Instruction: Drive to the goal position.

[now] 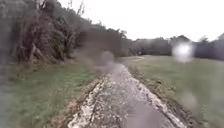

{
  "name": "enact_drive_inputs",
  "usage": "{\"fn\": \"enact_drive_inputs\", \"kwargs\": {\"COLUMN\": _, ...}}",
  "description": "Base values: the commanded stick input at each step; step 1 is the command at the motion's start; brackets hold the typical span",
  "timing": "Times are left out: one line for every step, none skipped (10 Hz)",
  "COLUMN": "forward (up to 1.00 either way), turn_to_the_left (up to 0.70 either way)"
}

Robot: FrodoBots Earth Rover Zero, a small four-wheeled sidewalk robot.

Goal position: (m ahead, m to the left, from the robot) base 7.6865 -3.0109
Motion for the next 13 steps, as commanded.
{"fn": "enact_drive_inputs", "kwargs": {"forward": 0.85, "turn_to_the_left": -0.06}}
{"fn": "enact_drive_inputs", "kwargs": {"forward": 0.85, "turn_to_the_left": 0.0}}
{"fn": "enact_drive_inputs", "kwargs": {"forward": 0.85, "turn_to_the_left": 0.0}}
{"fn": "enact_drive_inputs", "kwargs": {"forward": 0.85, "turn_to_the_left": 0.0}}
{"fn": "enact_drive_inputs", "kwargs": {"forward": 0.85, "turn_to_the_left": 0.0}}
{"fn": "enact_drive_inputs", "kwargs": {"forward": 0.85, "turn_to_the_left": 0.0}}
{"fn": "enact_drive_inputs", "kwargs": {"forward": 0.85, "turn_to_the_left": 0.0}}
{"fn": "enact_drive_inputs", "kwargs": {"forward": 0.85, "turn_to_the_left": 0.0}}
{"fn": "enact_drive_inputs", "kwargs": {"forward": 0.85, "turn_to_the_left": 0.0}}
{"fn": "enact_drive_inputs", "kwargs": {"forward": 0.85, "turn_to_the_left": 0.0}}
{"fn": "enact_drive_inputs", "kwargs": {"forward": 0.85, "turn_to_the_left": 0.0}}
{"fn": "enact_drive_inputs", "kwargs": {"forward": 0.85, "turn_to_the_left": 0.0}}
{"fn": "enact_drive_inputs", "kwargs": {"forward": 0.85, "turn_to_the_left": -0.03}}
